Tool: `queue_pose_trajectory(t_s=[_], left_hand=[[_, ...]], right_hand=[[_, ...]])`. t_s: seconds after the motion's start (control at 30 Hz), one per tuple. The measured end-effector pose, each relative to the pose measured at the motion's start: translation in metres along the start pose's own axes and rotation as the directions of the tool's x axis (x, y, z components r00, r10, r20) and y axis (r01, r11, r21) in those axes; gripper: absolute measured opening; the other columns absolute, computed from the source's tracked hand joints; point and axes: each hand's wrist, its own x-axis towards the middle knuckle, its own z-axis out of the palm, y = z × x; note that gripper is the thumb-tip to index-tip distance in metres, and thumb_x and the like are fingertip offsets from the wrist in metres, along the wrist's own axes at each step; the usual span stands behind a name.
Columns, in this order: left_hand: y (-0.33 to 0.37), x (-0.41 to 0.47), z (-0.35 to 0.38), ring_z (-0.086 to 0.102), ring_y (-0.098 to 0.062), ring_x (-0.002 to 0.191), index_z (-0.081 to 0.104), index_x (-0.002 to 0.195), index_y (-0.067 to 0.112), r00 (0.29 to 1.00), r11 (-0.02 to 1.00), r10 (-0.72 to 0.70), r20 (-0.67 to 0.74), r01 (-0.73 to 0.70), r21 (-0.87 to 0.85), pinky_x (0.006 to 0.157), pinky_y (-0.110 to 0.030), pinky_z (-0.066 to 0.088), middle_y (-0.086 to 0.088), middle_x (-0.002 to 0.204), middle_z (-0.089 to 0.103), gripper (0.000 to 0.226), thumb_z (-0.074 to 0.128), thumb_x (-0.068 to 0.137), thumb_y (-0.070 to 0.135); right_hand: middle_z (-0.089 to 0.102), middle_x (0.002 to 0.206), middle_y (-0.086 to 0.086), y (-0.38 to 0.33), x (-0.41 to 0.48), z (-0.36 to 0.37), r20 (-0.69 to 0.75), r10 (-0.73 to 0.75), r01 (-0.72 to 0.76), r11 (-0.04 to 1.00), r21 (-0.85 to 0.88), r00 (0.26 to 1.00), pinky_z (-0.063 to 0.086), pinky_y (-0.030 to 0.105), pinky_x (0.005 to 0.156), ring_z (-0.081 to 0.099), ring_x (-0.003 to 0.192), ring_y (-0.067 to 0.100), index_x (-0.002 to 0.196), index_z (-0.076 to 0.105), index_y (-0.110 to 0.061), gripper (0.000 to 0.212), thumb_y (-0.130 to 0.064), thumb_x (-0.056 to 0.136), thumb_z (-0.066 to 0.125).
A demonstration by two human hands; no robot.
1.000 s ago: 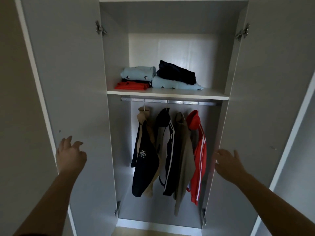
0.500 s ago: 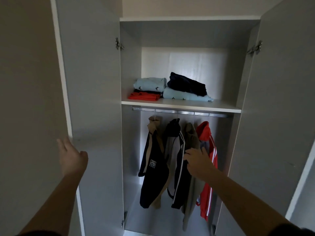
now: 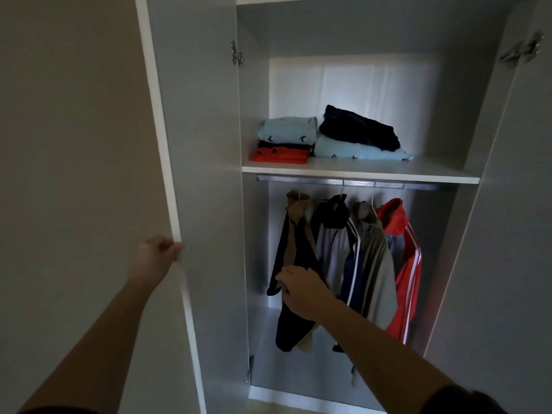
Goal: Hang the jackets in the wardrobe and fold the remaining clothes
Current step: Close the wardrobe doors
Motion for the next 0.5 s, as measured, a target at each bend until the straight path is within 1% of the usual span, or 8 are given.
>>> queue_pose_trajectory(t_s=[0.07,0.17,0.27,0.33,0.4,0.43,0.47,0.5], left_hand=[[0.015,-0.001,0.006,0.061,-0.013,0.055,0.062,0.06,0.015,0.992,0.998,0.065,0.107,-0.065,-0.003,0.056,-0.022,0.044,0.002,0.056,0.065,0.027,0.071,0.084,0.023],[0.047,-0.005,0.031,0.062,-0.002,0.047,0.059,0.058,0.018,0.952,0.989,0.15,0.266,-0.14,-0.054,0.049,-0.011,0.042,0.007,0.049,0.062,0.027,0.074,0.08,0.023],[0.082,-0.007,0.066,0.065,-0.005,0.05,0.059,0.061,0.014,0.902,0.969,0.246,0.355,-0.233,-0.078,0.054,-0.017,0.047,0.004,0.054,0.062,0.028,0.076,0.079,0.027],[0.103,-0.01,0.09,0.062,-0.004,0.049,0.06,0.065,0.013,0.864,0.948,0.316,0.391,-0.302,-0.101,0.055,-0.014,0.047,0.003,0.058,0.063,0.027,0.072,0.082,0.029],[0.12,-0.011,0.113,0.061,-0.006,0.05,0.058,0.067,0.01,0.83,0.927,0.375,0.414,-0.347,-0.143,0.053,-0.012,0.044,-0.002,0.062,0.063,0.027,0.068,0.086,0.027],[0.128,-0.011,0.124,0.061,-0.01,0.052,0.057,0.069,0.009,0.812,0.915,0.402,0.423,-0.369,-0.16,0.055,-0.016,0.045,-0.004,0.064,0.063,0.026,0.066,0.088,0.025],[0.135,-0.011,0.134,0.062,-0.014,0.055,0.057,0.071,0.007,0.793,0.903,0.428,0.433,-0.392,-0.175,0.06,-0.023,0.048,-0.007,0.065,0.063,0.025,0.064,0.089,0.023],[0.142,-0.011,0.143,0.062,-0.019,0.058,0.057,0.073,0.005,0.775,0.891,0.452,0.44,-0.414,-0.186,0.064,-0.03,0.049,-0.009,0.067,0.064,0.023,0.062,0.091,0.02]], right_hand=[[0.027,0.156,0.004,-0.013,0.007,0.009,0.069,0.038,-0.051,0.978,0.204,0.997,0.022,0.03,0.116,0.027,0.142,0.018,0.149,0.028,-0.013,0.055,-0.024,0.099,0.047],[0.031,0.154,0.005,-0.031,0.016,0.024,0.173,0.074,-0.146,0.879,0.455,0.982,0.028,0.022,0.105,0.034,0.138,0.022,0.153,0.017,-0.016,0.071,-0.032,0.096,0.056],[0.046,0.142,0.006,-0.039,0.027,0.035,0.157,0.168,-0.23,0.726,0.648,0.973,0.038,0.024,0.101,0.047,0.127,0.022,0.148,0.029,-0.014,0.065,-0.03,0.093,0.06],[0.058,0.122,0.005,-0.031,0.033,0.039,0.084,0.325,-0.294,0.675,0.677,0.942,0.045,0.025,0.091,0.057,0.11,0.02,0.134,0.044,-0.01,0.044,-0.027,0.095,0.056],[0.056,0.092,-0.002,-0.013,0.036,0.04,0.013,0.448,-0.352,0.684,0.639,0.894,0.043,0.018,0.072,0.055,0.083,0.014,0.106,0.05,-0.014,0.014,-0.024,0.096,0.052],[0.048,0.082,-0.007,-0.004,0.035,0.037,0.006,0.483,-0.379,0.68,0.627,0.876,0.039,0.017,0.065,0.049,0.075,0.01,0.091,0.045,-0.02,0.008,-0.022,0.096,0.052],[0.043,0.078,-0.007,0.007,0.034,0.035,0.012,0.518,-0.413,0.668,0.619,0.856,0.037,0.018,0.064,0.045,0.073,0.011,0.083,0.039,-0.023,0.018,-0.02,0.095,0.052],[0.044,0.081,-0.004,0.016,0.032,0.032,0.04,0.544,-0.443,0.635,0.633,0.838,0.039,0.022,0.068,0.046,0.076,0.014,0.083,0.039,-0.022,0.018,-0.018,0.093,0.053]])
